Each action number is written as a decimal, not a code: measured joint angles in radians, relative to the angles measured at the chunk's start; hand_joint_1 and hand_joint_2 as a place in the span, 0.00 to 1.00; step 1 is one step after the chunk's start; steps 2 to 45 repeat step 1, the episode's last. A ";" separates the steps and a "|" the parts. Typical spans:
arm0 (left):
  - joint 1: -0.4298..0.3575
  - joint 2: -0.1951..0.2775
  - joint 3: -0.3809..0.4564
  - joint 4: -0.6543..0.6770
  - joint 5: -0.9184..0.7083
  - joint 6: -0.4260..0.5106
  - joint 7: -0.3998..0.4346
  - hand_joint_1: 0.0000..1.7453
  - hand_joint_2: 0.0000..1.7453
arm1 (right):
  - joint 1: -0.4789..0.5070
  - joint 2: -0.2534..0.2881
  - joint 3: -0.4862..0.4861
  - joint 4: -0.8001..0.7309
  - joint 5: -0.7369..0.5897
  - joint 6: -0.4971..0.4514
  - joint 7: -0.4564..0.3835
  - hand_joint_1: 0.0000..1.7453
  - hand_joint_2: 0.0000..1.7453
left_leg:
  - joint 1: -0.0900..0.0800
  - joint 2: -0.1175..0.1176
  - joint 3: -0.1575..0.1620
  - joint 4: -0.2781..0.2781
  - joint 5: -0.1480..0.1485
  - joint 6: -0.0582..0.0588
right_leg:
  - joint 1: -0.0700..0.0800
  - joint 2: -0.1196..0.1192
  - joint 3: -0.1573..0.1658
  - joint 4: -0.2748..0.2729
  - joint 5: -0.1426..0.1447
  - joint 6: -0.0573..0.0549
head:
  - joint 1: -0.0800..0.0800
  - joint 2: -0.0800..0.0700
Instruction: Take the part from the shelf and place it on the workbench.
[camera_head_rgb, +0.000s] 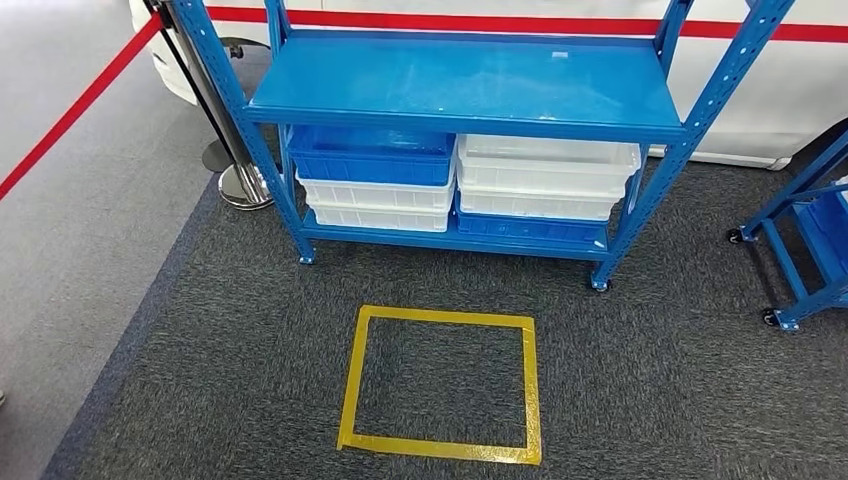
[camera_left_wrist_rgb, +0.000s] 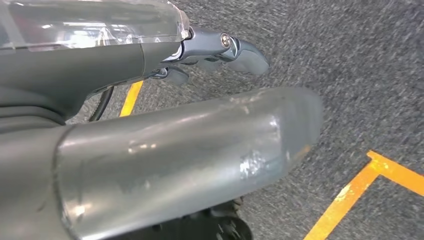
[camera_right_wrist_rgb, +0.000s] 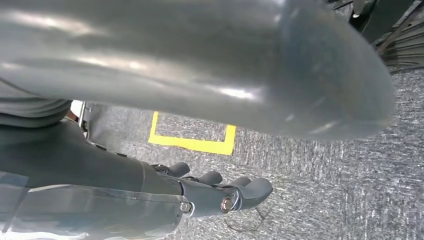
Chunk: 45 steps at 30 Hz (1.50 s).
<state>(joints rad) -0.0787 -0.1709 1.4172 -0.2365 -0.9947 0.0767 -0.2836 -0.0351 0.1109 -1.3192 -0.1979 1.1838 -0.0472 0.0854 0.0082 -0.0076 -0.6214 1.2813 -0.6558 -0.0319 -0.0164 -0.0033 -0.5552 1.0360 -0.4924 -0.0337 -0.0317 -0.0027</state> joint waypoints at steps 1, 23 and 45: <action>0.001 0.000 0.000 0.000 0.000 0.000 0.000 0.00 0.00 | 0.000 -0.002 0.000 0.000 0.000 0.001 0.000 0.00 0.00 | 0.000 0.000 -0.011 0.000 -0.005 0.001 | 0.000 0.000 0.007 0.000 -0.005 0.000 | 0.000 0.000; 0.001 0.000 0.000 0.000 0.000 0.000 0.000 0.00 0.00 | 0.000 -0.002 0.000 0.000 0.000 0.001 0.000 0.00 0.00 | 0.000 0.000 -0.011 0.000 -0.005 0.001 | 0.000 0.000 0.007 0.000 -0.005 0.000 | 0.000 0.000; 0.001 0.000 0.000 0.000 0.000 0.000 0.000 0.00 0.00 | 0.000 -0.002 0.000 0.000 0.000 0.001 0.000 0.00 0.00 | 0.000 0.000 -0.011 0.000 -0.005 0.001 | 0.000 0.000 0.007 0.000 -0.005 0.000 | 0.000 0.000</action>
